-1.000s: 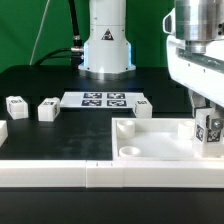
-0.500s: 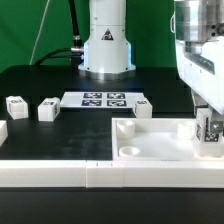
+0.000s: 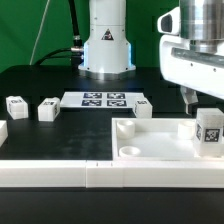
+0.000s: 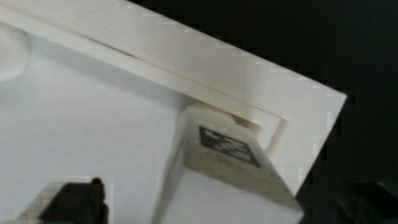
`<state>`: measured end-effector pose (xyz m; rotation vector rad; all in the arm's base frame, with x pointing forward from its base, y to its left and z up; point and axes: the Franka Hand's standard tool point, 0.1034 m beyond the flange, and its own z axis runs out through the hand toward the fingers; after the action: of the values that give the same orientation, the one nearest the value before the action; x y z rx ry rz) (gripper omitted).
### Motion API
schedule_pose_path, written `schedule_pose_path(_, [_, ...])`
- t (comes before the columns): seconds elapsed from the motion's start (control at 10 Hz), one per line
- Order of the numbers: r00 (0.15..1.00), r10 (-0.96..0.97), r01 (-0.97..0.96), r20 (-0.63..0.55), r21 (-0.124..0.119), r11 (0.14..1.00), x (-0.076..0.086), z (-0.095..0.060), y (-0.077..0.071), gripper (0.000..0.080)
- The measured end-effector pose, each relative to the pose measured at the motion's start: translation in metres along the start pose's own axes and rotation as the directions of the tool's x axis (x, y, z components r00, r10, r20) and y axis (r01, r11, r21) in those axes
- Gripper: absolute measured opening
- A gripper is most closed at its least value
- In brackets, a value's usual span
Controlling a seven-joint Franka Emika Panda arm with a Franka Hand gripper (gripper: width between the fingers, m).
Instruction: Assemble one leg
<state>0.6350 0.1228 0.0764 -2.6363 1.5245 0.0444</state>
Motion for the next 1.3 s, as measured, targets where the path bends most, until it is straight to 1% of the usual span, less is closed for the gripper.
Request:
schedule_pose_path(0.1, [0.987,-0.158,0.158,-0.002,0.002,0.987,0.0018,0.001,0.0003,0.0648])
schedule_pose_path(0.2, [0.967,-0.255,0.255,-0.005,-0.002,0.967,0.0019,0.0015,0.0006,0.0648])
schedule_pose_path(0.4, [0.896,-0.444,0.444,-0.006,-0.007,0.896,0.0,0.002,0.0002,0.0648])
schedule_pose_path(0.5, [0.842,-0.54,0.54,-0.008,-0.013,0.842,-0.0011,0.0022,-0.0001,0.0648])
schedule_pose_path(0.6, [0.803,-0.596,0.596,-0.008,-0.017,0.803,-0.0018,0.0022,-0.0004,0.0648])
schedule_pose_path(0.7, [0.731,-0.682,0.682,-0.009,-0.025,0.731,-0.001,0.0021,-0.0001,0.0648])
schedule_pose_path(0.8, [0.69,-0.723,0.723,-0.02,-0.026,0.691,0.0006,0.0023,-0.0008,0.0648])
schedule_pose_path(0.9, [0.618,-0.786,0.786,-0.017,-0.029,0.618,0.002,0.0021,-0.0003,0.0648])
schedule_pose_path(1.0, [0.606,-0.795,0.795,-0.017,-0.029,0.607,0.0023,0.0021,-0.0002,0.0648])
schedule_pose_path(1.1, [0.607,-0.795,0.794,-0.017,-0.029,0.607,0.0023,0.0021,-0.0002,0.0558])
schedule_pose_path(1.2, [0.607,-0.795,0.794,-0.017,-0.029,0.607,0.0024,0.0021,-0.0002,0.0558])
schedule_pose_path(1.3, [0.607,-0.795,0.794,-0.017,-0.029,0.607,0.0024,0.0021,-0.0002,0.0376])
